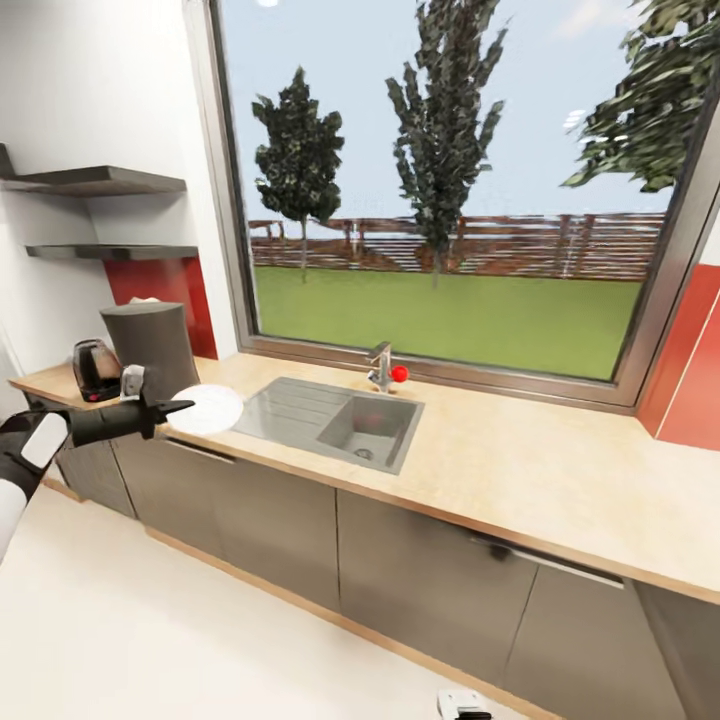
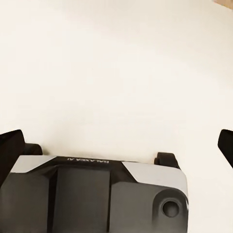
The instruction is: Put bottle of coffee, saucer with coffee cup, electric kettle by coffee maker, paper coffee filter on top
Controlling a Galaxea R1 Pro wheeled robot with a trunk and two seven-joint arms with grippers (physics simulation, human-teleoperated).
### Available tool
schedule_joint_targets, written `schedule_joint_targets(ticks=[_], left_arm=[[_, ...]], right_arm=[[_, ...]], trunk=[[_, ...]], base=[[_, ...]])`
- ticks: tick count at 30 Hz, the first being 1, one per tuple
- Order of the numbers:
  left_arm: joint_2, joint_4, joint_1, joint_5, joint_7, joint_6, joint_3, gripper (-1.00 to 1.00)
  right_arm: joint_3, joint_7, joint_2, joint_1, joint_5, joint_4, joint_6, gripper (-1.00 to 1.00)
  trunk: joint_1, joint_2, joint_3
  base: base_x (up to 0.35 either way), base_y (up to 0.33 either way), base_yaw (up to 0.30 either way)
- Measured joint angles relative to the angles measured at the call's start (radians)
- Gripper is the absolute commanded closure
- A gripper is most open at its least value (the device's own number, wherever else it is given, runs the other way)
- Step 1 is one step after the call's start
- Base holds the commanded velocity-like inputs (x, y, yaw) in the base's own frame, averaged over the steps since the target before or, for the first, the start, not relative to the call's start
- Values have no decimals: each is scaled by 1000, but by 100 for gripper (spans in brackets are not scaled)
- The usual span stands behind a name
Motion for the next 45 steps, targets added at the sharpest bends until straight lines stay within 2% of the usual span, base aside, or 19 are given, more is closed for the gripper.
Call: schedule_joint_targets(ticks=[4,9,15,27,32,36,40,45], left_arm=[[7,1,10,9,93,-7,21,100],[5,2,15,12,121,-9,62,100],[5,2,16,12,124,-9,69,100],[5,2,16,12,124,-12,65,100],[4,2,16,8,124,-12,64,100],[3,2,16,5,124,-12,63,100],[3,3,16,2,124,-12,64,100],[3,15,17,0,124,-13,64,100]], right_arm=[[1,0,1,0,0,-1,0,-100],[1,0,1,0,0,-1,1,-100],[1,0,1,0,2,0,1,-100],[5,3,1,2,14,1,2,-100],[5,2,0,24,14,2,2,-100],[6,2,-18,79,16,2,7,-100],[6,2,-57,135,16,2,4,-100],[7,4,-57,141,13,0,3,-100]], trunk=[[0,0,2],[0,0,2],[0,0,2],[0,0,2],[0,0,2],[0,0,2],[0,0,2],[0,0,2]], base=[[102,0,254],[291,46,246],[302,168,190],[196,282,9],[148,315,0],[148,316,0],[183,305,0],[230,282,0]])
